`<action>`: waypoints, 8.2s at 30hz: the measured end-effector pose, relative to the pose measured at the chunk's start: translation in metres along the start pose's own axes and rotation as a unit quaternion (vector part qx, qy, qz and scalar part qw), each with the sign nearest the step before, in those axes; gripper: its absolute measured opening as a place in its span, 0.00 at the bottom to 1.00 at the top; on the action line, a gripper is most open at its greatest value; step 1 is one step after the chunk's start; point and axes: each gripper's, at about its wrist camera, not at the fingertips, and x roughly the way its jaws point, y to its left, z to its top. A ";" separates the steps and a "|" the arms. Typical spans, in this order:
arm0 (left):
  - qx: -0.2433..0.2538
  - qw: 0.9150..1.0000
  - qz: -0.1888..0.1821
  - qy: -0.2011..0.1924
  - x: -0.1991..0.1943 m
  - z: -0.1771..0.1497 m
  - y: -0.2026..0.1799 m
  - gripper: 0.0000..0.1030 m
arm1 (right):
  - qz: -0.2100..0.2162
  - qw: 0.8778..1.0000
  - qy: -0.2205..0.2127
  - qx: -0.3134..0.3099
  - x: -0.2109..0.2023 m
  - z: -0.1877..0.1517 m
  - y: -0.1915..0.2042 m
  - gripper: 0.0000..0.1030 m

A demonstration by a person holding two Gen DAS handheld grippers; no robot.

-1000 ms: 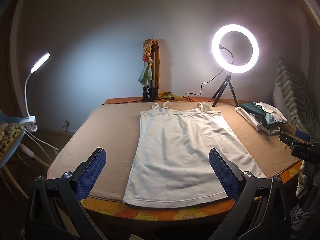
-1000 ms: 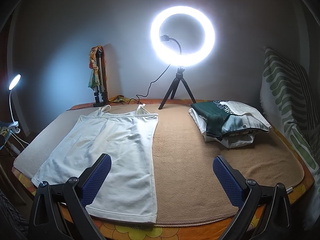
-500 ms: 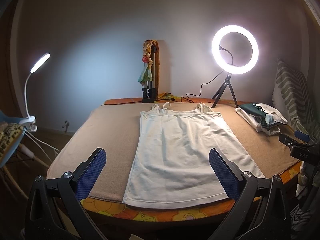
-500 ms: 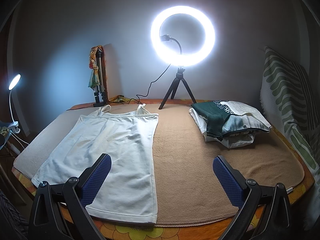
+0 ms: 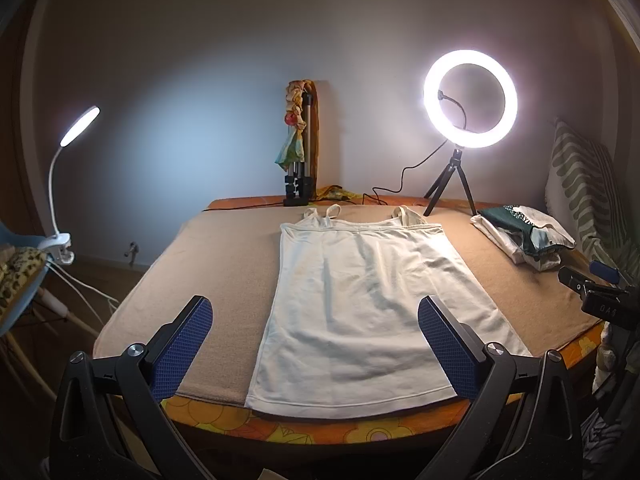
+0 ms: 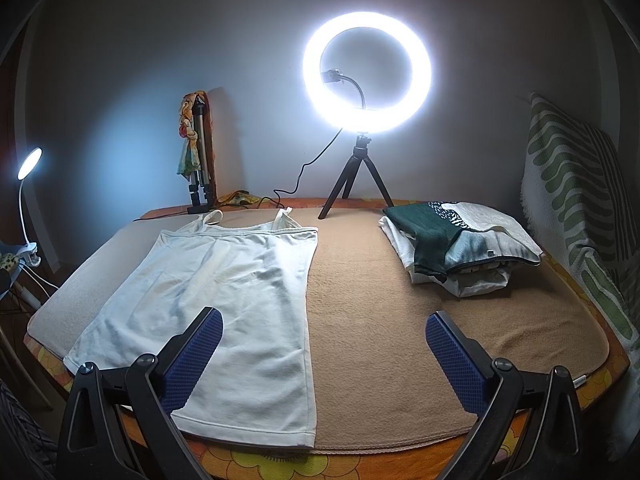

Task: Fold small clothes

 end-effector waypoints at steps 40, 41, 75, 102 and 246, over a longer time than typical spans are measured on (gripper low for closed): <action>-0.070 0.994 -0.017 0.081 0.057 -0.051 0.063 0.82 | 0.149 0.986 0.053 -0.048 0.067 0.072 0.096 0.80; -0.077 0.993 -0.019 0.089 0.061 -0.054 0.067 0.79 | 0.161 0.984 0.062 -0.054 0.076 0.078 0.105 0.76; -0.181 0.961 -0.104 0.183 0.121 -0.099 0.106 0.20 | 0.207 0.926 0.300 -0.098 0.366 0.107 0.352 0.47; -0.136 0.965 -0.182 0.130 0.101 -0.076 0.075 0.03 | 0.166 0.939 0.270 -0.133 0.373 0.117 0.331 0.00; -0.088 0.949 -0.247 0.173 0.104 -0.083 -0.036 0.10 | 0.135 0.953 0.251 -0.102 0.342 0.104 0.173 0.32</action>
